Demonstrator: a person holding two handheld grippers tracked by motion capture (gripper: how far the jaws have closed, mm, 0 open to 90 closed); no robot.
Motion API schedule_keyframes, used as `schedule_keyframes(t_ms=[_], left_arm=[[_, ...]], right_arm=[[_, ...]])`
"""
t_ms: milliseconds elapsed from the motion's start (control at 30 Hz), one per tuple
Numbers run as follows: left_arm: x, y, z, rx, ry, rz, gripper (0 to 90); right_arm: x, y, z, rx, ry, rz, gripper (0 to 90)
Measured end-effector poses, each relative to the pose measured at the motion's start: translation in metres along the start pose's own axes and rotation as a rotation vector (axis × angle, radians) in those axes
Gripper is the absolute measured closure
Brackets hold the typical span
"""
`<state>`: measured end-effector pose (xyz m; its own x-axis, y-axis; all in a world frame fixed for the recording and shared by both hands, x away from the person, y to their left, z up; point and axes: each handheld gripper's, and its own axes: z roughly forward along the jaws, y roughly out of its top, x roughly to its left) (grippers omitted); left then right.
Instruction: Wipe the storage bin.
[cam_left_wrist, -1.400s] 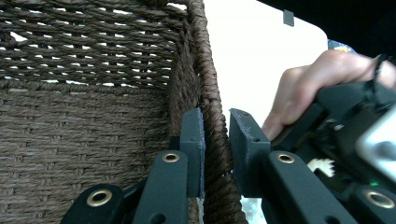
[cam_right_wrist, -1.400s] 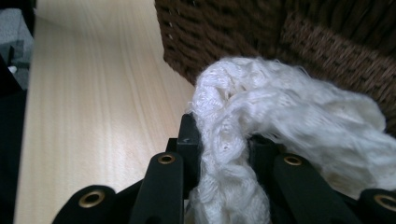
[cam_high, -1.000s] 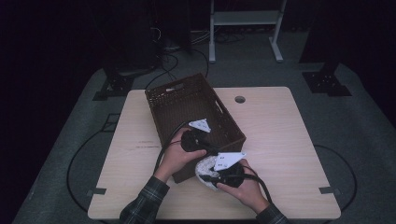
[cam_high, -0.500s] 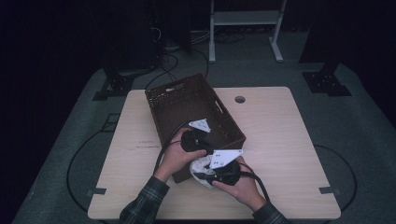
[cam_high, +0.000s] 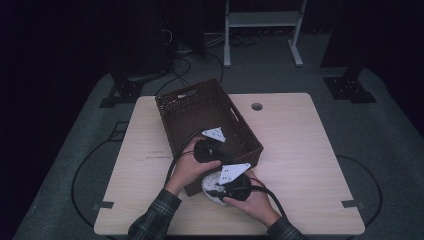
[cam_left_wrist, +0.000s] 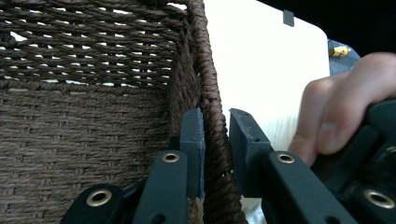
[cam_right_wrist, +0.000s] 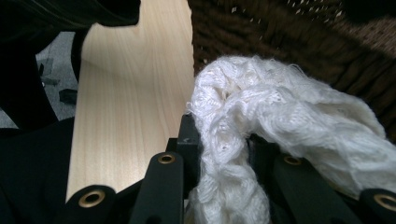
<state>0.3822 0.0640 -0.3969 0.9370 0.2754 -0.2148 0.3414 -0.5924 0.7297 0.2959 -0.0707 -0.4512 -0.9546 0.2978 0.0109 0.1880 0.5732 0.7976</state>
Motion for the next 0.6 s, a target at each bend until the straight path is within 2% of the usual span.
schedule_keyframes(t_ms=[267, 400, 600], left_arm=[[0.0, 0.0, 0.0, 0.001, 0.001, 0.003, 75.4], [0.0, 0.0, 0.0, -0.001, 0.0, -0.001, 75.4], [0.0, 0.0, 0.0, -0.002, 0.0, 0.0, 75.4]], right_arm=[[-0.002, -0.013, 0.017, 0.048, 0.002, 0.022, 72.1], [0.0, -0.015, 0.018, 0.053, 0.003, 0.032, 72.2], [0.005, -0.01, 0.008, 0.0, 0.021, 0.03, 72.1]])
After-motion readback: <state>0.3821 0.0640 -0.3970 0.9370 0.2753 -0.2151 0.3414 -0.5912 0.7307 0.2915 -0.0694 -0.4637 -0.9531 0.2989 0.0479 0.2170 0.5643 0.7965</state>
